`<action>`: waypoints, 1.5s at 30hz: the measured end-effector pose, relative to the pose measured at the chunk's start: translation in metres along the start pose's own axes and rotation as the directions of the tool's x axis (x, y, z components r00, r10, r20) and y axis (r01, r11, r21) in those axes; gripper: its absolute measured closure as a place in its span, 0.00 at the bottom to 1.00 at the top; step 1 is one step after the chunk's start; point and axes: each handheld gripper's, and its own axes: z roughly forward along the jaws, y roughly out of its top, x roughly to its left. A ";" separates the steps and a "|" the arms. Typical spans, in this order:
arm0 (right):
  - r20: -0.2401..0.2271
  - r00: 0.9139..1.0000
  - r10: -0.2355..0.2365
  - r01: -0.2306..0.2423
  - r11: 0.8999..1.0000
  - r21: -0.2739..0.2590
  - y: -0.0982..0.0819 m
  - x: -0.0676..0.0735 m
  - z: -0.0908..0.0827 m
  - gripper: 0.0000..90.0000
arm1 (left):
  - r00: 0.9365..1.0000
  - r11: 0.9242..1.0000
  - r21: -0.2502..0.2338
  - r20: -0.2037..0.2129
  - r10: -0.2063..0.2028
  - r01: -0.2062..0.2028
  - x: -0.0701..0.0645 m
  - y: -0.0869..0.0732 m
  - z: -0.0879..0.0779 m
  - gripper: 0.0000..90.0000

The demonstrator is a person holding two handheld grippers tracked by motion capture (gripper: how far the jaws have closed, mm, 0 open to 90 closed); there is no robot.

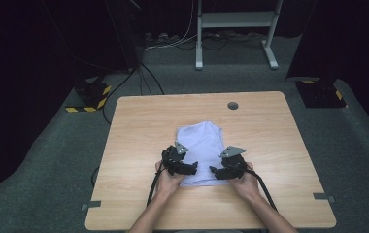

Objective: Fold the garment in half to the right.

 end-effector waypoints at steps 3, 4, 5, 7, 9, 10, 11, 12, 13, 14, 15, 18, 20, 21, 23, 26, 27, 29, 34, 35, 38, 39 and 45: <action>0.007 1.000 0.017 -0.017 1.000 0.022 -0.008 -0.005 -0.006 0.23 | 1.000 0.999 -0.020 0.008 -0.028 0.028 0.006 -0.007 -0.010 0.07; 0.011 0.999 0.031 -0.031 0.999 0.017 -0.011 -0.007 -0.010 0.22 | 0.999 0.999 -0.032 0.015 -0.035 0.035 0.005 -0.008 -0.014 0.08; 0.013 0.999 0.038 -0.038 0.999 0.010 -0.014 -0.008 -0.014 0.22 | 0.999 0.999 -0.039 0.023 -0.038 0.038 0.005 -0.009 -0.016 0.08; 0.008 0.999 0.049 -0.049 0.999 -0.014 -0.018 -0.007 -0.021 0.22 | 0.999 0.998 -0.052 0.033 -0.027 0.028 -0.002 -0.011 -0.021 0.08; 0.004 0.999 0.046 -0.046 0.999 -0.026 -0.020 -0.003 -0.025 0.23 | 1.000 0.999 -0.051 0.027 -0.014 0.015 -0.008 -0.012 -0.021 0.07; 0.000 0.999 0.047 -0.047 0.998 -0.029 -0.020 -0.001 -0.025 0.23 | 1.000 0.999 -0.040 0.023 -0.007 0.007 -0.012 -0.013 -0.019 0.07; -0.009 0.999 0.042 -0.042 0.999 -0.028 -0.021 0.001 -0.024 0.23 | 1.000 0.999 -0.034 0.020 -0.004 0.004 -0.014 -0.013 -0.017 0.07; -0.014 0.999 0.037 -0.038 0.999 -0.025 -0.021 0.003 -0.023 0.23 | 1.000 1.000 -0.021 0.018 -0.002 0.003 -0.016 -0.014 -0.013 0.07; -0.016 0.999 0.034 -0.034 0.999 -0.010 -0.021 0.005 -0.019 0.23 | 1.000 1.000 -0.016 0.019 -0.008 0.008 -0.016 -0.014 -0.011 0.07; -0.015 0.999 0.032 -0.032 0.999 -0.001 -0.022 0.006 -0.016 0.22 | 1.000 1.000 -0.018 0.022 -0.015 0.016 -0.016 -0.014 -0.008 0.07; -0.025 0.999 0.044 -0.044 0.999 -0.006 -0.022 0.006 -0.014 0.23 | 0.999 0.999 -0.023 0.027 -0.027 0.028 -0.015 -0.014 -0.006 0.07; -0.027 0.997 0.077 -0.077 0.997 -0.017 -0.021 0.003 -0.010 0.23 | 0.999 0.999 -0.030 0.033 -0.041 0.042 -0.012 -0.013 -0.002 0.06; -0.028 0.995 0.100 -0.100 0.995 -0.022 -0.021 -0.001 -0.007 0.23 | 0.997 0.997 -0.033 0.040 -0.061 0.063 -0.008 -0.011 0.003 0.06; -0.026 0.994 0.108 -0.108 0.994 -0.024 -0.020 -0.003 -0.006 0.23 | 0.997 0.997 -0.034 0.042 -0.066 0.068 -0.006 -0.009 0.005 0.06; -0.018 0.993 0.114 -0.115 0.993 -0.026 -0.018 -0.007 -0.003 0.23 | 0.996 0.996 -0.043 0.040 -0.080 0.081 -0.004 -0.006 0.009 0.07; -0.010 0.992 0.123 -0.123 0.992 -0.022 -0.014 -0.012 0.001 0.22 | 0.996 0.995 -0.047 0.038 -0.085 0.087 -0.001 -0.002 0.013 0.07; -0.010 0.992 0.125 -0.125 0.992 -0.021 -0.013 -0.014 0.002 0.22 | 0.995 0.995 -0.050 0.041 -0.087 0.089 -0.001 -0.002 0.013 0.07; -0.010 0.992 0.127 -0.127 0.992 -0.016 -0.012 -0.016 0.003 0.22 | 0.994 0.994 -0.047 0.048 -0.094 0.097 0.001 -0.001 0.014 0.08; -0.010 0.991 0.130 -0.130 0.991 -0.005 -0.011 -0.018 0.003 0.21 | 0.993 0.993 -0.054 0.055 -0.101 0.104 0.002 -0.001 0.014 0.07; -0.010 0.991 0.132 -0.132 0.991 0.000 -0.010 -0.018 0.003 0.21 | 0.993 0.993 -0.056 0.058 -0.102 0.105 0.002 -0.001 0.013 0.07; -0.006 0.992 0.130 -0.130 0.992 -0.001 -0.009 -0.019 0.002 0.21 | 0.993 0.992 -0.070 0.064 -0.102 0.106 0.002 -0.001 0.011 0.07; -0.006 0.991 0.133 -0.133 0.991 -0.005 -0.009 -0.019 0.001 0.21 | 0.993 0.992 -0.073 0.063 -0.099 0.104 0.002 -0.001 0.010 0.07; -0.026 0.989 0.149 -0.150 0.988 -0.045 -0.005 -0.024 -0.008 0.21 | 0.994 0.992 -0.081 0.059 -0.088 0.093 0.001 0.003 0.004 0.06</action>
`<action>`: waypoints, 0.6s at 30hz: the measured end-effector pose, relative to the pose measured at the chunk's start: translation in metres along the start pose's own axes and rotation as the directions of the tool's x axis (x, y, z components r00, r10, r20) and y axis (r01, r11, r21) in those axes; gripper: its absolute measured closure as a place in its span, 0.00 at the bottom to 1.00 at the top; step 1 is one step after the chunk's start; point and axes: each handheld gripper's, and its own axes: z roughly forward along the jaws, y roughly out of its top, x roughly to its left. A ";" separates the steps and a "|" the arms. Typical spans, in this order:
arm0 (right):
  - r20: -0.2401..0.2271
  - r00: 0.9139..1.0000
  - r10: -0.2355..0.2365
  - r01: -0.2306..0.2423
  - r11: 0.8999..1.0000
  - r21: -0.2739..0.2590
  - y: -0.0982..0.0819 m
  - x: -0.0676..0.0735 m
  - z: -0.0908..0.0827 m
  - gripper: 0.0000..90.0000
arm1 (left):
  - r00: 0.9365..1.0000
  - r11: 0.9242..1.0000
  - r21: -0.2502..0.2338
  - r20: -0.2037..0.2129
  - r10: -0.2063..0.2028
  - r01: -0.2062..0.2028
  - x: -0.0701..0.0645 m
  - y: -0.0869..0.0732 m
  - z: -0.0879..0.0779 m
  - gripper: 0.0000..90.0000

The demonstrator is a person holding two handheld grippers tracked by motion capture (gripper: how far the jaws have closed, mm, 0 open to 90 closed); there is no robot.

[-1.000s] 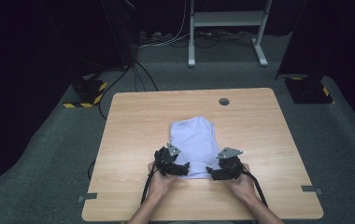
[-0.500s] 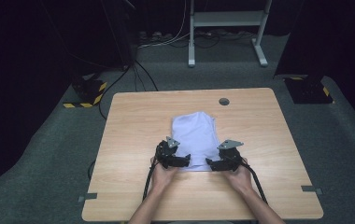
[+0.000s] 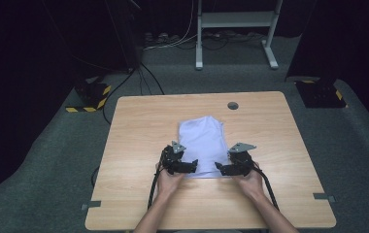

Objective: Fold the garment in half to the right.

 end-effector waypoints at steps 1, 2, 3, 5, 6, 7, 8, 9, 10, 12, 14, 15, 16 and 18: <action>-0.001 1.000 0.001 -0.001 1.000 -0.005 0.001 -0.001 -0.001 0.21 | 1.000 1.000 -0.005 0.000 0.004 -0.004 0.000 0.001 -0.001 0.06; -0.002 1.000 0.006 -0.006 1.000 -0.011 0.001 -0.002 -0.003 0.21 | 1.000 1.000 -0.011 0.000 0.004 -0.004 -0.001 0.002 -0.003 0.06; -0.003 1.000 0.011 -0.011 1.000 -0.018 0.002 -0.003 -0.005 0.21 | 1.000 1.000 -0.017 0.002 0.003 -0.003 -0.001 0.003 -0.005 0.06; -0.004 1.000 0.015 -0.015 1.000 -0.026 0.003 -0.004 -0.007 0.21 | 1.000 0.999 -0.033 0.005 0.001 -0.001 -0.001 0.005 -0.009 0.06; -0.005 1.000 0.015 -0.015 0.999 -0.029 0.004 -0.004 -0.009 0.21 | 1.000 0.999 -0.039 0.004 0.003 -0.003 0.000 0.006 -0.012 0.06; -0.008 1.000 0.019 -0.019 0.999 -0.038 0.004 -0.005 -0.010 0.21 | 1.000 0.999 -0.043 0.003 0.006 -0.006 0.001 0.007 -0.014 0.06; -0.011 1.000 0.023 -0.023 0.999 -0.044 0.005 -0.006 -0.012 0.21 | 1.000 0.999 -0.050 0.003 0.002 -0.002 0.001 0.008 -0.015 0.07; -0.013 1.000 0.026 -0.027 0.998 -0.049 0.005 -0.006 -0.013 0.21 | 1.000 0.998 -0.057 0.002 -0.003 0.003 0.002 0.009 -0.017 0.07; -0.017 0.999 0.031 -0.032 0.998 -0.056 0.006 -0.007 -0.014 0.21 | 1.000 0.998 -0.066 0.003 -0.008 0.008 0.003 0.010 -0.019 0.07; -0.021 0.999 0.036 -0.037 0.997 -0.062 0.007 -0.008 -0.016 0.21 | 1.000 0.997 -0.079 0.005 -0.017 0.018 0.005 0.011 -0.023 0.07; -0.026 0.999 0.037 -0.039 0.997 -0.068 0.008 -0.008 -0.018 0.21 | 1.000 0.996 -0.088 0.009 -0.024 0.025 0.006 0.011 -0.026 0.07; -0.026 0.999 0.037 -0.039 0.997 -0.072 0.009 -0.008 -0.020 0.21 | 1.000 0.995 -0.091 0.009 -0.026 0.027 0.006 0.011 -0.027 0.07; -0.026 0.999 0.035 -0.037 0.996 -0.077 0.009 -0.008 -0.021 0.21 | 1.000 0.996 -0.091 0.010 -0.026 0.027 0.007 0.011 -0.028 0.07; -0.029 0.999 0.038 -0.041 0.996 -0.083 0.010 -0.009 -0.025 0.21 | 0.999 0.995 -0.094 0.014 -0.029 0.030 0.008 0.010 -0.030 0.07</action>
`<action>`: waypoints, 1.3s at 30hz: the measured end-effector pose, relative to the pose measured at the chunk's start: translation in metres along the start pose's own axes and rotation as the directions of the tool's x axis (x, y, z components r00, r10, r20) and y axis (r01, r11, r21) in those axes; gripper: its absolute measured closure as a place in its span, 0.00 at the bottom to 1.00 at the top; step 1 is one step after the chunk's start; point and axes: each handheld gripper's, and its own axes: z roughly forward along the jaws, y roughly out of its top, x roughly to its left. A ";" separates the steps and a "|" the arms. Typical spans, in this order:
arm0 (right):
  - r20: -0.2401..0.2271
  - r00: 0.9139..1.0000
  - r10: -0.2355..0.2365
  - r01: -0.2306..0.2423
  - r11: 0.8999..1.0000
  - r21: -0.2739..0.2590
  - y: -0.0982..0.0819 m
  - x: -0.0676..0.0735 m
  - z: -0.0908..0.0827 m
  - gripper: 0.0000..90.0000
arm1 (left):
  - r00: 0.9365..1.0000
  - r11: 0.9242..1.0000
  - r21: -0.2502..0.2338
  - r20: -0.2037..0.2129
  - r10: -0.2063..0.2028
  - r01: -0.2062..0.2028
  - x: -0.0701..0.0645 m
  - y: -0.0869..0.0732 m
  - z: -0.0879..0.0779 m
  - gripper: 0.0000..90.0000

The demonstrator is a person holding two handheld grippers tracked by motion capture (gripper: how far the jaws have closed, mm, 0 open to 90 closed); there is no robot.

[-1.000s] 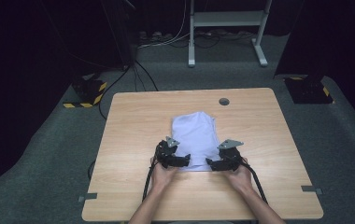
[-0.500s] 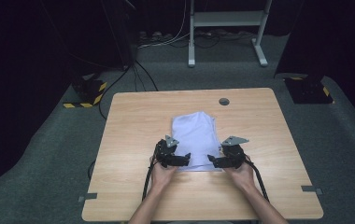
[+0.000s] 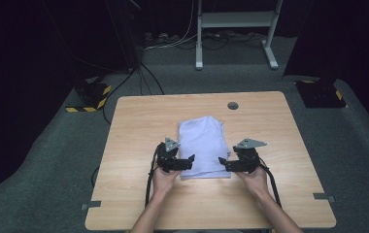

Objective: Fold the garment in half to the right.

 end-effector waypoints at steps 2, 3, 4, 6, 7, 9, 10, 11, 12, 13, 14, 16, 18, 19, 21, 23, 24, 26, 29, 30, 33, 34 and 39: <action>-0.001 1.000 0.004 -0.004 1.000 -0.011 0.001 -0.001 -0.004 0.21 | 1.000 1.000 -0.003 0.002 -0.004 0.004 0.001 0.000 -0.002 0.07; -0.002 1.000 0.008 -0.008 1.000 -0.015 0.002 -0.002 -0.005 0.21 | 1.000 1.000 -0.002 0.000 0.002 -0.002 0.002 -0.001 -0.004 0.07; -0.002 1.000 0.008 -0.009 1.000 -0.020 0.002 -0.003 -0.006 0.21 | 1.000 1.000 -0.005 0.000 -0.001 0.001 0.002 -0.001 -0.005 0.07; -0.002 1.000 0.015 -0.015 1.000 -0.027 0.003 -0.004 -0.009 0.21 | 1.000 1.000 -0.011 -0.002 -0.006 0.006 0.004 -0.001 -0.009 0.07; -0.002 1.000 0.019 -0.019 0.999 -0.032 0.003 -0.005 -0.011 0.21 | 1.000 1.000 -0.013 -0.002 -0.011 0.011 0.005 -0.002 -0.011 0.07; -0.004 1.000 0.026 -0.027 0.999 -0.042 0.003 -0.007 -0.014 0.21 | 1.000 1.000 -0.018 -0.005 -0.013 0.013 0.008 -0.002 -0.014 0.08; -0.003 1.000 0.029 -0.029 0.998 -0.048 0.004 -0.008 -0.016 0.21 | 1.000 1.000 -0.019 -0.006 -0.014 0.014 0.009 -0.002 -0.016 0.08; -0.001 1.000 0.030 -0.030 0.998 -0.051 0.004 -0.008 -0.018 0.21 | 1.000 0.999 -0.026 -0.006 -0.023 0.023 0.011 -0.003 -0.018 0.08; -0.001 0.999 0.032 -0.032 0.998 -0.055 0.004 -0.009 -0.019 0.21 | 1.000 0.999 -0.028 -0.007 -0.024 0.024 0.012 -0.003 -0.020 0.08; -0.001 0.999 0.034 -0.034 0.998 -0.059 0.004 -0.010 -0.021 0.21 | 0.999 0.999 -0.033 -0.008 -0.031 0.031 0.013 -0.003 -0.021 0.08; 0.001 0.999 0.034 -0.034 0.998 -0.062 0.004 -0.011 -0.022 0.21 | 0.999 0.999 -0.035 -0.010 -0.030 0.030 0.015 -0.003 -0.023 0.08; 0.003 0.999 0.036 -0.035 0.997 -0.068 0.003 -0.013 -0.025 0.21 | 0.999 0.998 -0.041 -0.011 -0.044 0.044 0.018 -0.005 -0.027 0.08; 0.008 0.999 0.041 -0.040 0.996 -0.074 0.002 -0.015 -0.029 0.21 | 0.998 0.998 -0.043 -0.012 -0.054 0.053 0.020 -0.006 -0.029 0.08; 0.009 0.999 0.048 -0.047 0.996 -0.077 0.002 -0.016 -0.031 0.21 | 0.999 0.998 -0.042 -0.015 -0.052 0.051 0.021 -0.006 -0.030 0.08; 0.016 0.998 0.052 -0.051 0.995 -0.090 0.001 -0.018 -0.035 0.21 | 0.998 0.997 -0.047 -0.018 -0.055 0.054 0.023 -0.006 -0.033 0.08; 0.018 0.998 0.060 -0.058 0.993 -0.100 0.000 -0.021 -0.038 0.21 | 0.998 0.996 -0.055 -0.020 -0.064 0.063 0.025 -0.007 -0.036 0.09; 0.020 0.998 0.067 -0.065 0.993 -0.103 -0.001 -0.022 -0.040 0.21 | 0.997 0.996 -0.059 -0.022 -0.068 0.067 0.026 -0.008 -0.037 0.09; 0.027 0.997 0.074 -0.071 0.992 -0.108 -0.004 -0.026 -0.044 0.21 | 0.997 0.995 -0.065 -0.026 -0.079 0.077 0.028 -0.009 -0.040 0.09; 0.036 0.996 0.086 -0.081 0.990 -0.117 -0.007 -0.030 -0.049 0.21 | 0.996 0.995 -0.063 -0.035 -0.084 0.082 0.032 -0.012 -0.044 0.09; 0.039 0.995 0.091 -0.086 0.989 -0.120 -0.008 -0.031 -0.051 0.21 | 0.996 0.994 -0.064 -0.037 -0.086 0.084 0.033 -0.013 -0.046 0.09; 0.050 0.994 0.101 -0.094 0.987 -0.132 -0.012 -0.034 -0.057 0.21 | 0.994 0.992 -0.077 -0.043 -0.098 0.095 0.037 -0.015 -0.051 0.09; 0.053 0.993 0.104 -0.097 0.986 -0.133 -0.013 -0.035 -0.059 0.21 | 0.994 0.991 -0.086 -0.043 -0.104 0.100 0.038 -0.015 -0.053 0.09; 0.069 0.991 0.119 -0.108 0.983 -0.148 -0.019 -0.041 -0.069 0.21 | 0.991 0.988 -0.102 -0.052 -0.123 0.117 0.043 -0.020 -0.063 0.09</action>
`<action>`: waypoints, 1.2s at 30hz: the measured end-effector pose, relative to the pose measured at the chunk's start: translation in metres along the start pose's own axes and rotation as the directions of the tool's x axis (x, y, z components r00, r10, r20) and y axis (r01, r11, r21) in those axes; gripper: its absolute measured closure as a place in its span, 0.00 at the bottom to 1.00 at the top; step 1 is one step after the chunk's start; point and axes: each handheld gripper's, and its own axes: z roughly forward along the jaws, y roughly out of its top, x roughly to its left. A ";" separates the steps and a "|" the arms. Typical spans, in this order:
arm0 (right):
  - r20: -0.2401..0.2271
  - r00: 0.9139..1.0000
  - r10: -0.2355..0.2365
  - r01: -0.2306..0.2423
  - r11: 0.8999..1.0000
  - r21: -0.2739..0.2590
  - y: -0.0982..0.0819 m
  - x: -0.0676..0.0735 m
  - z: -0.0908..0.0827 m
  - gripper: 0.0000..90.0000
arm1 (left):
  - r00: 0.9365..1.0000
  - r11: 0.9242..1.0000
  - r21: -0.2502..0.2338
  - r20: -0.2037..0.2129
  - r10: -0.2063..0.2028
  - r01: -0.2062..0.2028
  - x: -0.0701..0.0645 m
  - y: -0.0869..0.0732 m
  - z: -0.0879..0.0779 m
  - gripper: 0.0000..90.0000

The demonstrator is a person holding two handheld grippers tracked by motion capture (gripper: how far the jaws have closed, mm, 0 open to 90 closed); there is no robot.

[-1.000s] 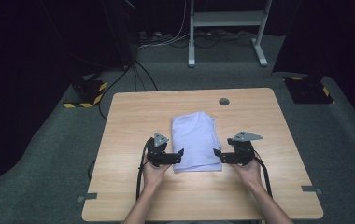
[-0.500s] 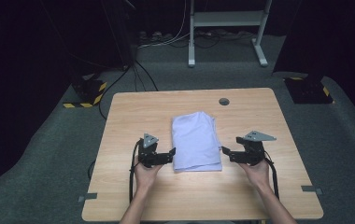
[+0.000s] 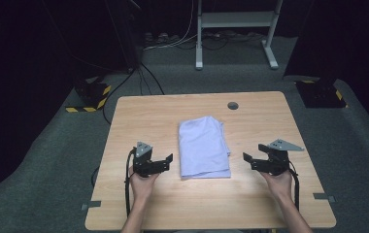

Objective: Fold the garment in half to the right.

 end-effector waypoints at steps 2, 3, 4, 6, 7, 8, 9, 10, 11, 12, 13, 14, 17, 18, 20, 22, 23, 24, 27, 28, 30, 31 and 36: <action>0.005 1.000 0.005 -0.005 1.000 -0.007 -0.002 -0.002 -0.004 0.22 | 1.000 1.000 0.004 -0.009 0.002 -0.002 0.002 -0.002 -0.003 0.09; 0.006 1.000 0.008 -0.008 1.000 -0.010 -0.003 -0.003 -0.005 0.22 | 1.000 1.000 0.002 -0.010 -0.003 0.003 0.003 -0.003 -0.003 0.09; 0.007 1.000 0.009 -0.009 1.000 -0.010 -0.004 -0.004 -0.006 0.22 | 1.000 1.000 0.004 -0.012 -0.008 0.008 0.004 -0.005 -0.005 0.09; 0.008 1.000 0.011 -0.011 1.000 -0.005 -0.007 -0.005 -0.009 0.22 | 1.000 1.000 0.005 -0.016 -0.019 0.019 0.006 -0.009 -0.007 0.09; 0.008 1.000 0.010 -0.010 1.000 -0.002 -0.008 -0.005 -0.010 0.22 | 1.000 1.000 0.004 -0.018 -0.023 0.023 0.007 -0.010 -0.007 0.09; 0.008 1.000 0.009 -0.009 1.000 -0.001 -0.008 -0.005 -0.011 0.22 | 0.999 1.000 0.011 -0.022 -0.024 0.024 0.008 -0.012 -0.008 0.09; 0.007 1.000 0.010 -0.010 1.000 0.000 -0.010 -0.005 -0.012 0.22 | 0.999 0.999 0.018 -0.024 -0.026 0.027 0.009 -0.015 -0.008 0.09; 0.007 1.000 0.010 -0.010 1.000 0.003 -0.012 -0.005 -0.014 0.22 | 0.999 0.999 0.027 -0.025 -0.027 0.028 0.010 -0.016 -0.008 0.09; 0.009 1.000 0.008 -0.008 1.000 0.003 -0.013 -0.005 -0.015 0.22 | 0.999 0.999 0.032 -0.027 -0.027 0.028 0.010 -0.018 -0.008 0.09; 0.010 1.000 0.009 -0.009 1.000 0.004 -0.014 -0.005 -0.015 0.22 | 0.999 0.999 0.040 -0.030 -0.027 0.028 0.011 -0.020 -0.009 0.09; 0.012 1.000 0.008 -0.008 1.000 0.006 -0.016 -0.005 -0.015 0.22 | 0.999 0.999 0.044 -0.030 -0.030 0.031 0.012 -0.021 -0.009 0.09; 0.013 1.000 0.008 -0.008 1.000 0.009 -0.017 -0.005 -0.015 0.22 | 0.999 0.998 0.049 -0.031 -0.034 0.036 0.012 -0.022 -0.008 0.10; 0.013 1.000 0.016 -0.016 1.000 0.022 -0.022 -0.006 -0.013 0.22 | 0.999 0.997 0.067 -0.038 -0.039 0.041 0.014 -0.026 -0.007 0.10; 0.013 1.000 0.022 -0.022 0.999 0.025 -0.024 -0.006 -0.013 0.22 | 0.998 0.996 0.072 -0.037 -0.041 0.044 0.014 -0.028 -0.007 0.10; 0.013 1.000 0.027 -0.027 0.999 0.029 -0.027 -0.007 -0.012 0.22 | 0.998 0.996 0.083 -0.040 -0.038 0.041 0.013 -0.030 -0.005 0.10; 0.019 1.000 0.025 -0.026 0.999 0.036 -0.030 -0.006 -0.011 0.22 | 0.999 0.995 0.096 -0.044 -0.028 0.032 0.012 -0.032 -0.003 0.10; 0.022 0.999 0.025 -0.026 0.999 0.043 -0.032 -0.006 -0.010 0.22 | 0.999 0.995 0.099 -0.043 -0.027 0.031 0.012 -0.033 -0.001 0.10; 0.024 0.999 0.025 -0.026 0.999 0.048 -0.034 -0.007 -0.009 0.22 | 0.999 0.994 0.103 -0.045 -0.028 0.033 0.012 -0.033 0.000 0.10; 0.037 0.999 0.025 -0.027 0.998 0.060 -0.038 -0.008 -0.006 0.22 | 0.998 0.993 0.110 -0.052 -0.030 0.035 0.012 -0.035 0.002 0.10; 0.042 0.999 0.024 -0.027 0.998 0.065 -0.039 -0.009 -0.005 0.22 | 0.998 0.993 0.112 -0.053 -0.028 0.034 0.012 -0.035 0.003 0.10; 0.055 0.998 0.018 -0.022 0.997 0.077 -0.041 -0.009 -0.002 0.22 | 0.998 0.992 0.124 -0.064 -0.013 0.021 0.011 -0.036 0.005 0.10; 0.061 0.998 0.011 -0.016 0.997 0.082 -0.042 -0.009 -0.002 0.22 | 0.998 0.992 0.128 -0.066 -0.011 0.020 0.011 -0.037 0.006 0.10; 0.092 0.996 -0.011 0.001 0.994 0.113 -0.046 -0.010 0.005 0.22 | 0.997 0.988 0.151 -0.081 0.002 0.010 0.011 -0.040 0.013 0.10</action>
